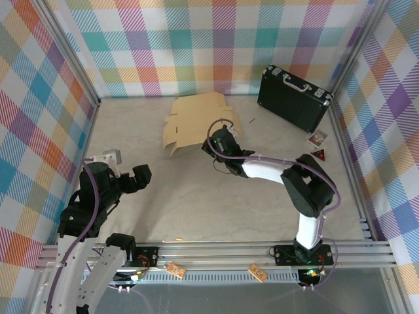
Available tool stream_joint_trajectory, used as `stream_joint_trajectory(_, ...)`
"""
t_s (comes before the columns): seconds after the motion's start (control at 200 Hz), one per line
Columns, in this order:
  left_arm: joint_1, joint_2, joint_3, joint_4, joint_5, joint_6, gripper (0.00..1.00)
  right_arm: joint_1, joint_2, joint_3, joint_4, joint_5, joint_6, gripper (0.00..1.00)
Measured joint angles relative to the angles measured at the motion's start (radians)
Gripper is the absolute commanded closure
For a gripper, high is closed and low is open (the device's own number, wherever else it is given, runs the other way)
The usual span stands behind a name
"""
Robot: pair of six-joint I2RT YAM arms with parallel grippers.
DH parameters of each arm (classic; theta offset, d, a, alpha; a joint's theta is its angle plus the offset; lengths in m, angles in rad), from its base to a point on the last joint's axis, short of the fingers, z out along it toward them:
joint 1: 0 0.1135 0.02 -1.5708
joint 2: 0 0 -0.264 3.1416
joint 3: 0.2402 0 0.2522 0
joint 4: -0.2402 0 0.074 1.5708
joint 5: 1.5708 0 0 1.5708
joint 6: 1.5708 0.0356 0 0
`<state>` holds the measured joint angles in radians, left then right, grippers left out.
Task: Fold the paper box
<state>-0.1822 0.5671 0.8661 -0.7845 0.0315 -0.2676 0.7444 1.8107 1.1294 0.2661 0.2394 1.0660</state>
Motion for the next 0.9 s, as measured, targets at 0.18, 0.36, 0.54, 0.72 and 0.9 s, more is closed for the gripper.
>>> stream_joint_trajectory(0.18, 0.0, 0.0, 0.0, 0.0, 0.0, 0.0, 0.0, 0.0, -0.273, 0.035, -0.228, 0.013, -0.264, 1.0)
stream_joint_trajectory(0.36, -0.001, 0.0, 0.0, 0.0, 0.0, 0.0, 0.0, -0.006, -0.576, 0.142, -0.529, 0.045, -0.546, 1.0)
stream_joint_trajectory(0.54, -0.001, 0.0, 0.0, 0.0, 0.0, 0.0, 0.0, -0.006, -0.692, 0.385, -0.867, 0.086, -0.772, 1.0)
stream_joint_trajectory(0.72, -0.001, 0.0, 0.0, -0.001, 0.0, 0.0, 0.0, -0.005, -0.554, 0.615, -1.061, 0.034, -0.895, 1.0)
stream_joint_trajectory(0.9, -0.011, 0.0, 0.0, -0.003, -0.008, 0.0, 0.0, -0.005, -0.378, 0.485, -1.059, -0.033, -0.902, 0.76)
